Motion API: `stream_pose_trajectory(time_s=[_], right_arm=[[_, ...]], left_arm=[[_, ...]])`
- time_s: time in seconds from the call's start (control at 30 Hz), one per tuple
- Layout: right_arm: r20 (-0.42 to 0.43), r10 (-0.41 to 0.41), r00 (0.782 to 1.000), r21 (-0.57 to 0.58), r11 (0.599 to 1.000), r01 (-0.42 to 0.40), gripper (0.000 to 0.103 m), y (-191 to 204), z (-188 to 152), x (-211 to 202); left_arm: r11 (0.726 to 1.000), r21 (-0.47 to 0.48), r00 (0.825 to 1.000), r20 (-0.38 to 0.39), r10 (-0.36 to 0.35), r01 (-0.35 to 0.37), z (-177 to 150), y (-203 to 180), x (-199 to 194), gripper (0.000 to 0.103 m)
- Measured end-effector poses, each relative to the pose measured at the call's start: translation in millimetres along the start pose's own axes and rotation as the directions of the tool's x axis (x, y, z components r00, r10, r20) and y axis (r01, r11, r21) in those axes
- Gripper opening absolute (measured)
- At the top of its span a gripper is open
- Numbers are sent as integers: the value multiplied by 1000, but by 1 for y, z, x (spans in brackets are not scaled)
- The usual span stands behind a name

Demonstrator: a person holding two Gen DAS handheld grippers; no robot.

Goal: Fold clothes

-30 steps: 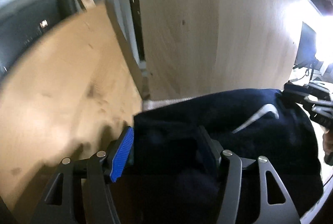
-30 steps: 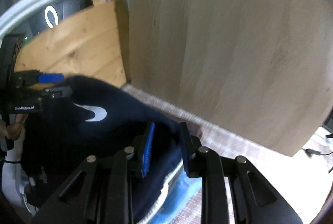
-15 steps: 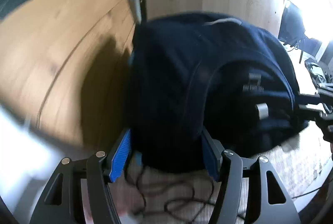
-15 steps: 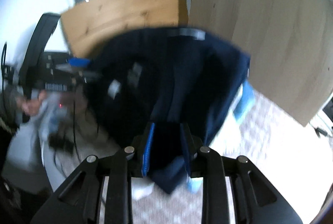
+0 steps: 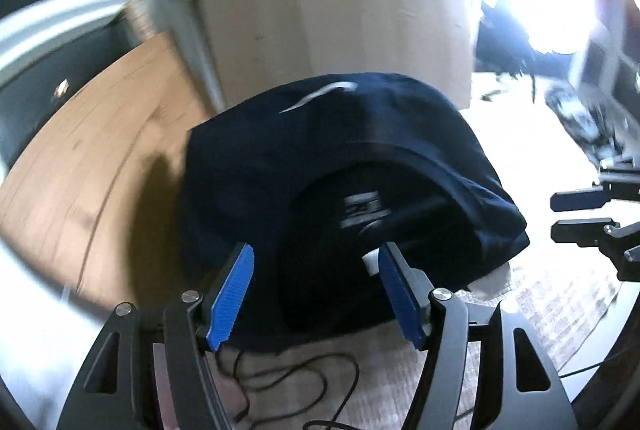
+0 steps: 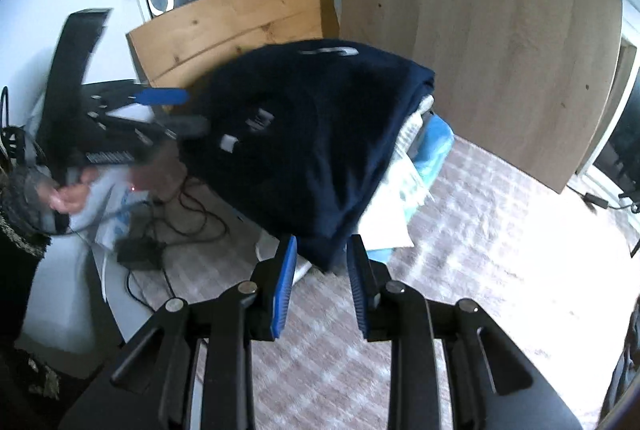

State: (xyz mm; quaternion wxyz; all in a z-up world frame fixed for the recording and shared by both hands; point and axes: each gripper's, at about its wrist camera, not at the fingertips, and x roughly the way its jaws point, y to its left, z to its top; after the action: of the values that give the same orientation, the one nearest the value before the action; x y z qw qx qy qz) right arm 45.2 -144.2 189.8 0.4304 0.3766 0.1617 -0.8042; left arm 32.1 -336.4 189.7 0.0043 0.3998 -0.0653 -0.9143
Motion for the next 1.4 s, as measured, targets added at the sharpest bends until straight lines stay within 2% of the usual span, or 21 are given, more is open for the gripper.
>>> stream_pose_trajectory(time_s=[0.07, 0.17, 0.23, 0.33, 0.43, 0.53, 0.57, 0.6, 0.7, 0.73, 0.83, 0.93, 1.03, 1.1, 1.2, 1.4], right_arm=[[12, 22, 1000, 12, 1000, -22, 26, 2, 5, 11], [13, 39, 999, 27, 999, -39, 26, -1, 18, 29], [10, 49, 999, 22, 999, -49, 26, -1, 27, 36], [17, 52, 999, 9, 999, -52, 26, 3, 39, 41], [23, 55, 998, -5, 999, -54, 26, 7, 50, 46], [29, 57, 998, -19, 998, -57, 26, 10, 62, 50], [32, 58, 998, -24, 998, -58, 26, 11, 66, 52], [27, 60, 998, -36, 998, -59, 26, 15, 68, 57], [-46, 39, 998, -102, 994, -43, 26, 30, 60, 78], [-72, 23, 997, -122, 992, -32, 26, 32, 53, 80], [-108, 10, 994, -142, 990, -25, 26, 28, 30, 68], [-126, 24, 992, -111, 993, -38, 26, 17, 10, 48], [-146, 1, 989, -50, 999, -9, 26, 1, -9, 32], [-135, 17, 991, -17, 1000, -19, 28, -7, -21, 15], [-99, 41, 994, 12, 999, -40, 38, -19, -37, -14], [-29, 58, 998, -9, 998, -59, 48, -38, -63, -72]], left_arm=[[998, 58, 999, -36, -10, 12, 0, -11, 10, 63], [994, 106, 990, -137, -17, 32, -7, -18, 36, 63], [990, 119, 988, -146, -52, 70, -12, -16, 26, 63], [987, 144, 991, -128, -48, 66, -19, -10, 5, 63], [993, 71, 992, -82, -91, 97, -12, 7, -14, 63], [996, 22, 996, -27, -82, 82, -4, 9, -21, 63], [997, 36, 997, -32, -70, 71, 0, 7, -12, 63], [997, 58, 998, -50, -46, 48, 0, 3, -2, 63], [996, 66, 984, -173, -46, 58, -21, -6, 21, 62], [996, 55, 982, -180, -53, 64, -26, -6, 19, 62], [998, 10, 986, -155, -63, 65, -39, -7, -2, 64], [995, -82, 990, -123, -66, 56, -48, -11, -25, 67], [988, -153, 995, -90, -42, 28, -53, -22, -42, 75], [982, -189, 997, -79, -12, -3, -55, -32, -53, 76], [969, -232, 994, -86, 63, -82, -50, -48, -62, 77], [935, -323, 987, -107, 119, -148, -54, -96, -90, 78]])
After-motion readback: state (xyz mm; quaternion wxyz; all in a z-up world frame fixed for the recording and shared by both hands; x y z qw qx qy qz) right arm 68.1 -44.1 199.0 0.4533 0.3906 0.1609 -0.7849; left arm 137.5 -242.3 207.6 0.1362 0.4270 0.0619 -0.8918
